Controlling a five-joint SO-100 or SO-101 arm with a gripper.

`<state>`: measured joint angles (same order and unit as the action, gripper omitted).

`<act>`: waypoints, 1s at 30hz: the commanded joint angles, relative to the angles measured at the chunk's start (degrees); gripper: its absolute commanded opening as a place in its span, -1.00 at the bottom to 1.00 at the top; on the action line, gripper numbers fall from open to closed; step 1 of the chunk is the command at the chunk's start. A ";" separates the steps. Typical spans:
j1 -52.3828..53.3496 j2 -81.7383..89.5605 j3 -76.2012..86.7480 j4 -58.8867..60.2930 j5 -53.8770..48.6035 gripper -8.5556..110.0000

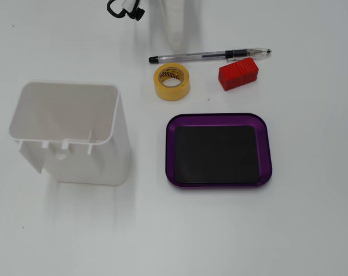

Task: Pick up the yellow tape and place it in the box.

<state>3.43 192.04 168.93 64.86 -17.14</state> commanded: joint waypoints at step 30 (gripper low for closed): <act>-0.53 -73.39 -45.09 -0.44 -4.75 -0.69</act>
<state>3.69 118.65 126.12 64.95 -21.45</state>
